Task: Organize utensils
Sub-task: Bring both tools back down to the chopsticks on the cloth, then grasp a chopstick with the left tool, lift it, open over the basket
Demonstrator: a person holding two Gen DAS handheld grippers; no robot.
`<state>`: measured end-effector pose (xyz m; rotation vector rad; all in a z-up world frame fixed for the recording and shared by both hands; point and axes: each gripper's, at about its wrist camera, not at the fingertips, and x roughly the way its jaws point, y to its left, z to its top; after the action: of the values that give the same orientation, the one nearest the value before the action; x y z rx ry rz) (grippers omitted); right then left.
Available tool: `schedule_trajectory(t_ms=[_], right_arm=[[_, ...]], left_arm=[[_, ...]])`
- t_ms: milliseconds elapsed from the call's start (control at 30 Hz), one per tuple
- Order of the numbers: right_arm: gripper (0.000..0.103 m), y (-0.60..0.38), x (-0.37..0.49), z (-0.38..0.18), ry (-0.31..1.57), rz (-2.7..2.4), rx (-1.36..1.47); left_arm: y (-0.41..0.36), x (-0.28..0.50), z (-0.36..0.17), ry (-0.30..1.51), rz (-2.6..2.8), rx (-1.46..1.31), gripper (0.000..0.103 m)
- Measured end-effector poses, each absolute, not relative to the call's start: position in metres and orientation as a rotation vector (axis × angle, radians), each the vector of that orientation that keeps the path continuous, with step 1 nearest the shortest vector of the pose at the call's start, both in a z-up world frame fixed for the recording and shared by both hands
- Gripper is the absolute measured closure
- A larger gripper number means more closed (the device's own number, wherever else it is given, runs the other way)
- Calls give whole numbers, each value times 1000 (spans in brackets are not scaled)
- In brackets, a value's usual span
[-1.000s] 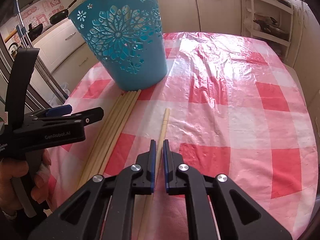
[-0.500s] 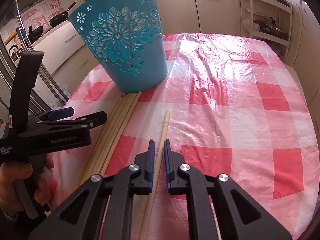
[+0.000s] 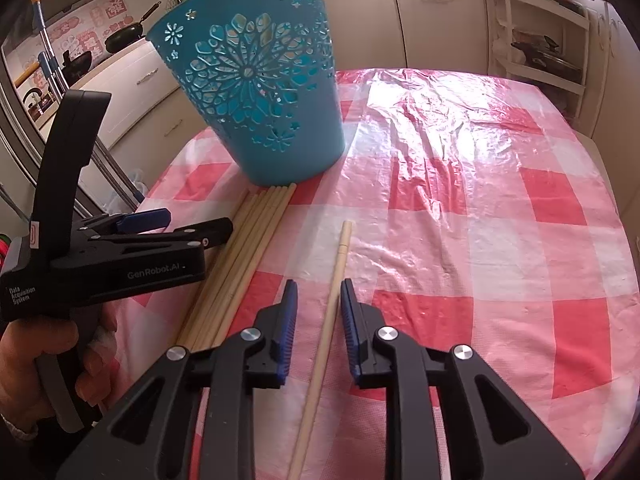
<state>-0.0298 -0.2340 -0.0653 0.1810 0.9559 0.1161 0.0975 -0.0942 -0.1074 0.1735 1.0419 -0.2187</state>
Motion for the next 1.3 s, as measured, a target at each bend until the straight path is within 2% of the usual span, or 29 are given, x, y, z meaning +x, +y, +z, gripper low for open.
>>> schedule_trajectory(t_ms=[33,100,133,200,233,300,367,567,733,867,1067,1300], right_arm=[[81,-234,-30,-65,957,114,180],[81,-233,-29,-65,959,112,171],[81,-232,-29,-65,960,110,161],[81,-229,-28,-65,959,104,141],[81,-228,-28,-65,958,103,136],[80,-229,-28,-66,957,103,142],[80,-231,-29,-66,955,108,158],[80,-238,-28,-66,952,119,196],[80,-239,-29,-66,951,120,197],[80,-238,-28,-66,951,120,197],[80,-238,-29,-66,950,120,196],[76,-236,-28,-65,949,123,183]], left_arm=[[-94,99,-106,1040,-223,173,33],[-94,102,-104,1038,-230,171,47],[-94,103,-103,1038,-236,171,51],[-95,103,-101,1038,-253,174,69],[-96,103,-101,1040,-261,177,74],[-99,103,-100,1046,-278,183,90],[-98,102,-99,1063,-297,175,97],[-65,101,-88,1141,-336,4,99],[-40,89,-38,1051,-370,-121,99],[-28,82,27,883,-416,-187,99],[-39,87,129,539,-463,-220,99],[-79,125,167,312,-368,-209,99]])
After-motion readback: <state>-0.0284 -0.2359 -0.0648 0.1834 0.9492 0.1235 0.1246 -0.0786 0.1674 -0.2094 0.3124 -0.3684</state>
